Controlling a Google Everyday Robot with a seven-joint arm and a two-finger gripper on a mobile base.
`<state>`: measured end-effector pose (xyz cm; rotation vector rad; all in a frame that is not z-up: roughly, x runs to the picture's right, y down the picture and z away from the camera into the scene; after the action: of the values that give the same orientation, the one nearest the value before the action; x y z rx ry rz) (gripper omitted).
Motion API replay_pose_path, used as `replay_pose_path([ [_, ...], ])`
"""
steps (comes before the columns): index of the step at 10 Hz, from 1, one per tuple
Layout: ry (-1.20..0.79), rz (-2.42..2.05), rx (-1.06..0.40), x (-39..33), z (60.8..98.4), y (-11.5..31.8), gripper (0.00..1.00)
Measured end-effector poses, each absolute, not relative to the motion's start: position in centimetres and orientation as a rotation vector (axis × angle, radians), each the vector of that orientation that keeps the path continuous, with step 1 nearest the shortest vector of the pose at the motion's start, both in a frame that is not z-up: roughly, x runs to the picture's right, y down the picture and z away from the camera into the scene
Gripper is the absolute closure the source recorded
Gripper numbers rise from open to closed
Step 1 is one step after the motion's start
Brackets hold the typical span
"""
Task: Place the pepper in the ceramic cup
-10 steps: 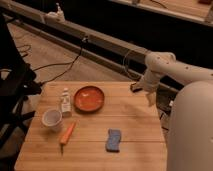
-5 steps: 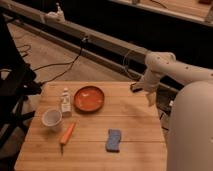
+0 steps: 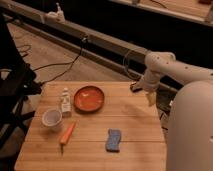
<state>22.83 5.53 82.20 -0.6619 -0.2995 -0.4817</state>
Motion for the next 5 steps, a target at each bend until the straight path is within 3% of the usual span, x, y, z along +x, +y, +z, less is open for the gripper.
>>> replay_pose_path([
  [5,-0.385,-0.636,-0.681,15.6,83.2,6.4,0.2],
])
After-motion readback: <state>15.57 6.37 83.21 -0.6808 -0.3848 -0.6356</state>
